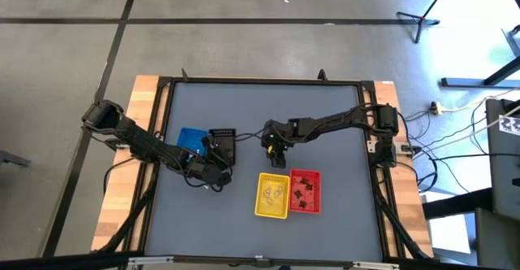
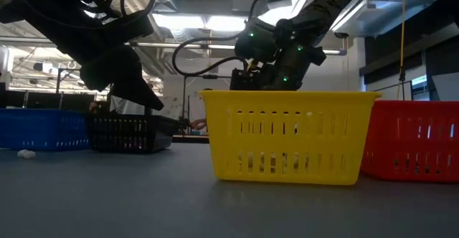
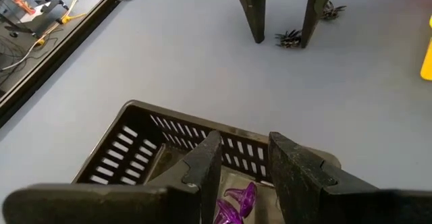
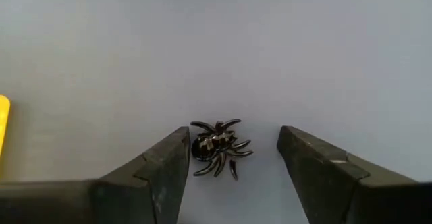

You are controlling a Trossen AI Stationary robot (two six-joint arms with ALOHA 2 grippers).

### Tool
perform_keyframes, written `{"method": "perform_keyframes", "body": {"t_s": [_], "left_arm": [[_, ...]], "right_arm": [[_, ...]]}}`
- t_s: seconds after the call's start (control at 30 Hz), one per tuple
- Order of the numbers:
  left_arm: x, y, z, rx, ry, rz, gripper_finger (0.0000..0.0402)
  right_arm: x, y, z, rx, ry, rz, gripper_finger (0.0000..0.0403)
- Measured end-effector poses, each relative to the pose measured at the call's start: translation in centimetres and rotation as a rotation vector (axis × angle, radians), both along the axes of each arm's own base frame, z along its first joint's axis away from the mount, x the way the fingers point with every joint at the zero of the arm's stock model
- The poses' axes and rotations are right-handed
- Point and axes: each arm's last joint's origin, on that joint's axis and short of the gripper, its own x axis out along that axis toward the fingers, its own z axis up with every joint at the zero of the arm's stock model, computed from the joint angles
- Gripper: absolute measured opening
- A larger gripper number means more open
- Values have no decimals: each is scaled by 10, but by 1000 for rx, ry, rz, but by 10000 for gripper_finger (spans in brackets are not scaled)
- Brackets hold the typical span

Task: Sort Halloween decoration
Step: Put the spider toy into the red bin

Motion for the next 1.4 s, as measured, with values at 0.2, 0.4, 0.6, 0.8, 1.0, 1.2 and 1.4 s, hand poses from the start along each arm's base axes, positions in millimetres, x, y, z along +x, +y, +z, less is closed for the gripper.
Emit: {"method": "perform_keyframes", "body": {"t_s": [0.2,0.4,0.6,0.8,1.0,1.2,1.4], "left_arm": [[0,0,0,0,1,0,115],[0,0,0,0,1,0,115],[0,0,0,0,1,0,115],[0,0,0,0,1,0,115],[0,0,0,0,1,0,115],[0,0,0,0,1,0,115],[0,0,0,1,1,0,115]], "right_arm": [[0,0,-1,0,4,1,237],[-1,0,-1,0,8,1,237],[-1,0,-2,1,10,1,220],[-1,0,-2,16,8,7,164],[-1,0,-2,16,10,7,126],[-1,0,-2,17,10,7,120],[-1,0,-2,17,5,8,121]]}}
